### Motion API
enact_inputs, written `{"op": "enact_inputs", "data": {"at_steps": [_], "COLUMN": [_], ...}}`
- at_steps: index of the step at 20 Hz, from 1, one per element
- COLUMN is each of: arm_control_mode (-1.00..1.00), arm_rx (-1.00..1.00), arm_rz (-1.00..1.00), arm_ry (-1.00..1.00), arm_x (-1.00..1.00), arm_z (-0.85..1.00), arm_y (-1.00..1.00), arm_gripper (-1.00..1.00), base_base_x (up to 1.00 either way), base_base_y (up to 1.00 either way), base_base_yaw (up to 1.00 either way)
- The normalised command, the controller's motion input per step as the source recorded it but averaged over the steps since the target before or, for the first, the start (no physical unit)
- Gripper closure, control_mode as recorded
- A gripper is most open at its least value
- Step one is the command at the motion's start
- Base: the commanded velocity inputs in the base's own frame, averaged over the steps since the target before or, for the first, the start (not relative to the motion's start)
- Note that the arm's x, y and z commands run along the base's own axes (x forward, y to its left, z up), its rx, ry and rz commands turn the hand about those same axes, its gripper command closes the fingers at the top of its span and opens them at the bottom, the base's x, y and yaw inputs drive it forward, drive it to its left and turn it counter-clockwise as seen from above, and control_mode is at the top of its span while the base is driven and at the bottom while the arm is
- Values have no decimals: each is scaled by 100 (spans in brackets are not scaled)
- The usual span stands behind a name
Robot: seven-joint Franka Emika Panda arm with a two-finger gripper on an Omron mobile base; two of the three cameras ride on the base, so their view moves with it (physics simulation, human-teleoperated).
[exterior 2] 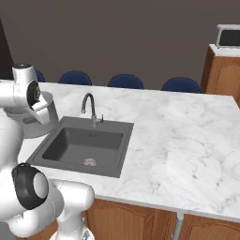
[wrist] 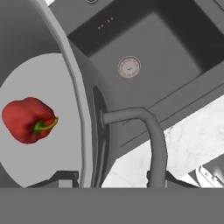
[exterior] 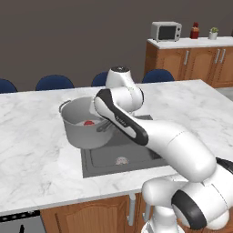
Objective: Dump the bell pepper from the pot into the sink. Then turn on the water and wash the bell pepper. Then turn off the water and put the bell pepper back in the pot.
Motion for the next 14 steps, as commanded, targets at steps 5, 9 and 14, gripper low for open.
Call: {"op": "enact_inputs", "data": {"at_steps": [5, 9, 14], "arm_control_mode": [-100, -100, -100], "arm_rx": [7, 0, 2], "arm_rz": [-25, -29, -25], "arm_ry": [0, -5, -6], "arm_x": [-1, 0, 0], "arm_z": [14, 7, 19], "arm_y": [-20, 0, 0], "arm_gripper": [100, 100, 100], "base_base_x": [0, 0, 0], "base_base_y": [0, 0, 0], "base_base_yaw": [0, 0, 0]}}
